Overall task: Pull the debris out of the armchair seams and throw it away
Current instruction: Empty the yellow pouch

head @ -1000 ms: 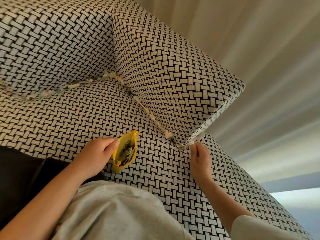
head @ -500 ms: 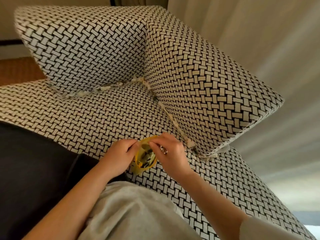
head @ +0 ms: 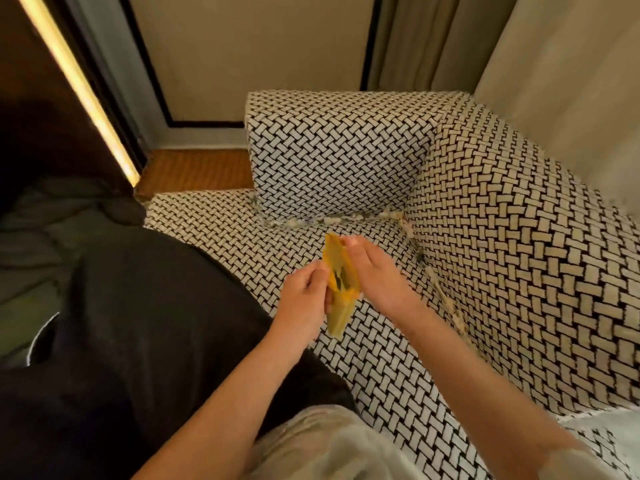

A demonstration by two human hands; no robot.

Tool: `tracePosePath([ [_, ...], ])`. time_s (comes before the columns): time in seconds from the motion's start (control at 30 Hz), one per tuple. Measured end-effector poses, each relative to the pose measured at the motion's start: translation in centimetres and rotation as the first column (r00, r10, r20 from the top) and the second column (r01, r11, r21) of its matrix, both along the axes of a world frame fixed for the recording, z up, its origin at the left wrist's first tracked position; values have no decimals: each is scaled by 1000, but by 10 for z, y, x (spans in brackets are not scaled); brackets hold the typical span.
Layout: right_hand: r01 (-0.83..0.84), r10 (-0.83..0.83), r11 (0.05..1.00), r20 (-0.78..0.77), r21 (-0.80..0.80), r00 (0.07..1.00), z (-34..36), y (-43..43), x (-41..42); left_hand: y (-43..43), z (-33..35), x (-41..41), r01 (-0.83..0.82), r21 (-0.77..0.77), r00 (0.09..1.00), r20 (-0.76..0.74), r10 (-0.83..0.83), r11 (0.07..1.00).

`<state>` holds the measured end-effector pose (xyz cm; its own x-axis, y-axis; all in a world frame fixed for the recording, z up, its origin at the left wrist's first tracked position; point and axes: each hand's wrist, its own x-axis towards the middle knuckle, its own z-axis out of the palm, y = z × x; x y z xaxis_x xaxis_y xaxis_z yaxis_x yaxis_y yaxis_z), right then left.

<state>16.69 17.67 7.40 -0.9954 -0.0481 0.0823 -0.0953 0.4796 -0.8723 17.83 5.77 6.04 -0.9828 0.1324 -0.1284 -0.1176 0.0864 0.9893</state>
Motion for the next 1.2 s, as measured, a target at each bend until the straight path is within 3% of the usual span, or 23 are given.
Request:
tracePosePath([
  [0.2, -174, 179, 968, 12, -180, 984, 43, -43, -28, -23, 37, -31, -204, 180, 979, 24, 203, 962],
  [0.37, -289, 268, 918, -110, -273, 957, 56, -63, -37, -49, 65, -50, -256, 207, 964, -18, 265, 944],
  [0.53, -201, 162, 970, -259, -135, 952, 48, -75, -50, -66, 78, -65, -273, 184, 955, -68, 289, 944],
  [0.67, -113, 56, 980, -314, -163, 948, 52, -85, -64, -70, 85, -72, -280, 126, 938, -174, 299, 952],
  [0.8, 28, -94, 960, -224, -278, 970, 58, -91, -77, -76, 93, -87, -229, -54, 953, -217, 213, 972],
  [0.93, 112, -172, 908, -116, -404, 978, 58, -93, -89, -86, 94, -103, -298, -151, 938, -228, 260, 943],
  [1.1, 210, -236, 804, 25, -556, 971, 62, -91, -101, -97, 88, -114, -388, -126, 910, -212, 357, 913],
  [1.2, 230, -227, 763, 82, -604, 970, 62, -89, -104, -99, 86, -112, -287, -85, 952, -134, 274, 954],
])
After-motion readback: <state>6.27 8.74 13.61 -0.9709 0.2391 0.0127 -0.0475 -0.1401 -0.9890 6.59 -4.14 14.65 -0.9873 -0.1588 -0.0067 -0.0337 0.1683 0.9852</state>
